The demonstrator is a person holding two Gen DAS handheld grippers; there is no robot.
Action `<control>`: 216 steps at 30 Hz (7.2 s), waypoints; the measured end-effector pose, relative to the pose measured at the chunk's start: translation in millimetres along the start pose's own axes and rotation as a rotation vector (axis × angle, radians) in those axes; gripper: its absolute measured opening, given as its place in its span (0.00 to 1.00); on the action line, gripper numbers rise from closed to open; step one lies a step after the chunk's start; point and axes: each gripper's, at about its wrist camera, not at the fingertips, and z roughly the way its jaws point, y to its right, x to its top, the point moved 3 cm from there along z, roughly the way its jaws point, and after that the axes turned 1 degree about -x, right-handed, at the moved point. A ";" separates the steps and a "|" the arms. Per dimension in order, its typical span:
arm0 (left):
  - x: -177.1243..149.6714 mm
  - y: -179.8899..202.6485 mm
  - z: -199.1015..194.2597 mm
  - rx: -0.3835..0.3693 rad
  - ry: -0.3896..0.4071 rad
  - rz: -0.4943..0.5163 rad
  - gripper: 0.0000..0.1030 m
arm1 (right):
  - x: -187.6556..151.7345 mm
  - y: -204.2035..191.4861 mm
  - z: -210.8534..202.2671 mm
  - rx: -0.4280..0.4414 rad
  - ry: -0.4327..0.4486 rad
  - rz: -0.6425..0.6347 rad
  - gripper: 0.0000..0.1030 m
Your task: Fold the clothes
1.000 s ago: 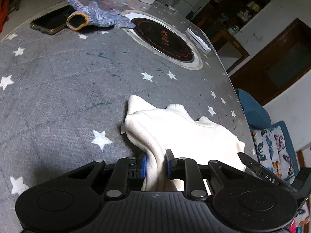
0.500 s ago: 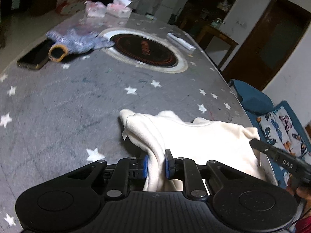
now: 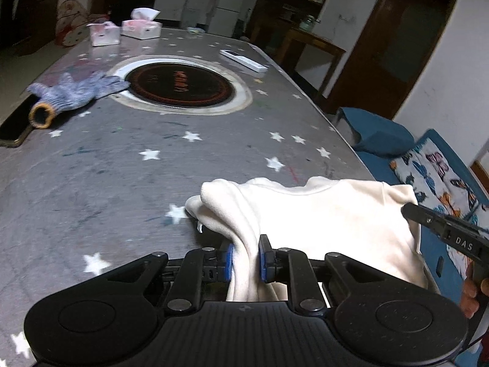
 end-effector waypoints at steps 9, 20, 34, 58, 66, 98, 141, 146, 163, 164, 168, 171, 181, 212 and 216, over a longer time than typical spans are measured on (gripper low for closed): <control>-7.0 12.1 22.6 0.030 -0.045 0.053 0.18 | -24.2 39.3 11.2 -0.052 -0.089 0.062 0.11; -9.7 8.3 30.5 0.043 -0.068 0.050 0.20 | -41.7 38.3 -18.9 -0.033 -0.057 0.050 0.17; -10.1 4.0 30.8 0.039 -0.071 0.034 0.21 | -57.1 27.2 -31.9 -0.018 -0.082 -0.065 0.10; -9.3 3.6 31.0 0.039 -0.083 0.021 0.23 | -1.8 -17.8 61.8 0.112 -0.139 -0.089 0.11; -8.6 2.8 30.9 0.033 -0.087 0.013 0.24 | -7.3 -44.4 79.9 0.125 -0.173 -0.144 0.18; -7.9 -4.9 27.8 0.008 -0.093 -0.044 0.29 | -59.9 -159.7 14.0 0.399 -0.139 -0.445 0.22; -8.8 -11.9 26.0 -0.014 -0.091 -0.068 0.29 | 9.3 -84.3 92.8 0.296 -0.236 -0.202 0.22; -8.5 -13.0 26.0 -0.020 -0.094 -0.072 0.29 | 5.7 -100.2 117.4 0.277 -0.252 -0.244 0.16; -8.7 -1.3 27.9 0.001 -0.096 -0.019 0.38 | -15.1 28.0 20.0 -0.004 -0.165 -0.057 0.40; -9.0 -0.3 27.8 0.011 -0.095 -0.011 0.36 | -19.3 37.6 16.0 -0.027 -0.164 -0.042 0.43; -10.2 3.1 28.0 0.042 -0.089 0.019 0.28 | -30.9 60.0 12.1 -0.048 -0.163 0.023 0.44; -10.5 5.1 28.0 0.048 -0.089 0.025 0.23 | -33.9 61.9 18.1 -0.023 -0.156 0.059 0.44; -10.0 21.8 25.9 0.097 -0.071 0.110 0.18 | -32.1 51.0 25.8 0.025 -0.141 0.061 0.15; -9.0 51.2 -38.7 0.081 0.084 0.195 0.15 | 9.5 10.1 -60.5 0.000 0.120 -0.062 0.09; -11.3 57.0 -50.0 0.071 0.108 0.208 0.15 | 9.8 6.8 -76.1 -0.017 0.148 -0.080 0.09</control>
